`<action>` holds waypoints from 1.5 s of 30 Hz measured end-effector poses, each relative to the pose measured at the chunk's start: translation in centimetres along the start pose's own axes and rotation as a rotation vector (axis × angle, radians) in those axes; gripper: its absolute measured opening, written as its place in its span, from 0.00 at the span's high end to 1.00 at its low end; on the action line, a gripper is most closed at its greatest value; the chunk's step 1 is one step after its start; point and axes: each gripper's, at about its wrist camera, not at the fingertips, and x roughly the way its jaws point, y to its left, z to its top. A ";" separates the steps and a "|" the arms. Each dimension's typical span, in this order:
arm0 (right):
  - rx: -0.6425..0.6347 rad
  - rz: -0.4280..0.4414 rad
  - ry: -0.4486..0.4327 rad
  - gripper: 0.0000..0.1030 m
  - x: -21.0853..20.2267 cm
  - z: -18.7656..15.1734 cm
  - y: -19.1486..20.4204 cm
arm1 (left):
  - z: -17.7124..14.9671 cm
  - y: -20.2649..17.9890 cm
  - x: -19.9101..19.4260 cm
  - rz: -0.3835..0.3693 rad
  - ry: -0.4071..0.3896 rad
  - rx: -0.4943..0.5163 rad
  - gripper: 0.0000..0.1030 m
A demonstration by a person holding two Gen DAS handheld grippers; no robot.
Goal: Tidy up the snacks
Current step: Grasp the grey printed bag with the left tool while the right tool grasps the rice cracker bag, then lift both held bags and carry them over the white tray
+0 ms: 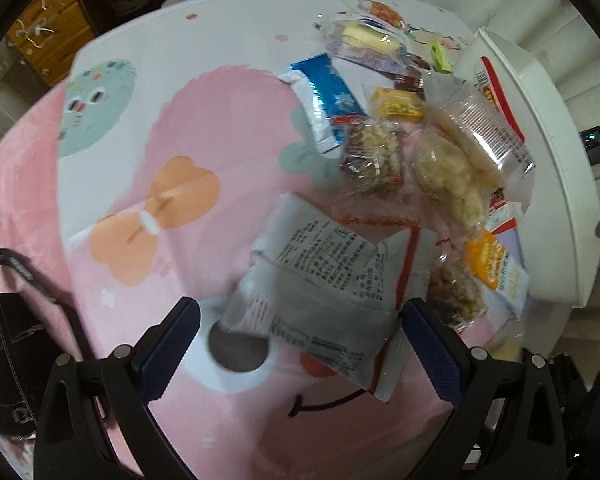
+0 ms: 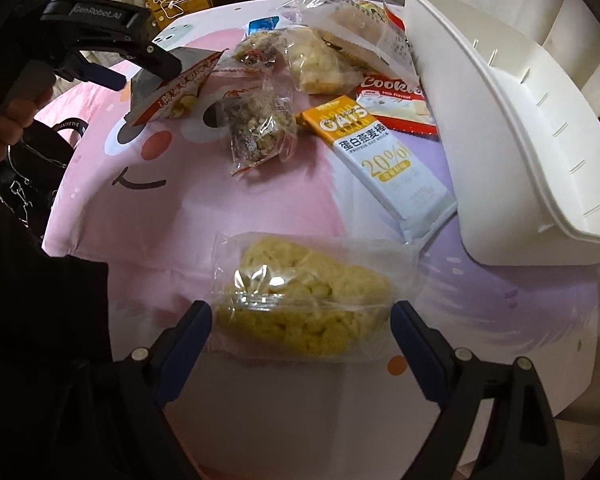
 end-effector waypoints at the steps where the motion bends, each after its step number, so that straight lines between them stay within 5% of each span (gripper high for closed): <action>1: 0.001 0.000 0.000 0.11 0.1 0.1 0.0 | 0.2 0.0 0.3 -0.011 0.000 -0.003 0.02; 7: -0.001 0.002 -0.010 0.11 0.3 0.4 -0.1 | 1.0 -0.1 2.5 -0.039 0.045 0.004 0.03; 18: -0.017 0.017 -0.006 0.15 0.7 1.0 -0.1 | 1.3 -0.6 3.8 -0.096 0.055 0.024 0.19; 23: -0.027 0.022 0.007 0.20 0.8 1.2 0.0 | 0.8 -0.8 3.2 -0.113 0.041 0.007 0.41; 45: 0.015 0.088 -0.062 0.35 -1.4 0.7 1.6 | -6.3 -0.4 -4.5 -0.121 -0.106 -0.084 0.45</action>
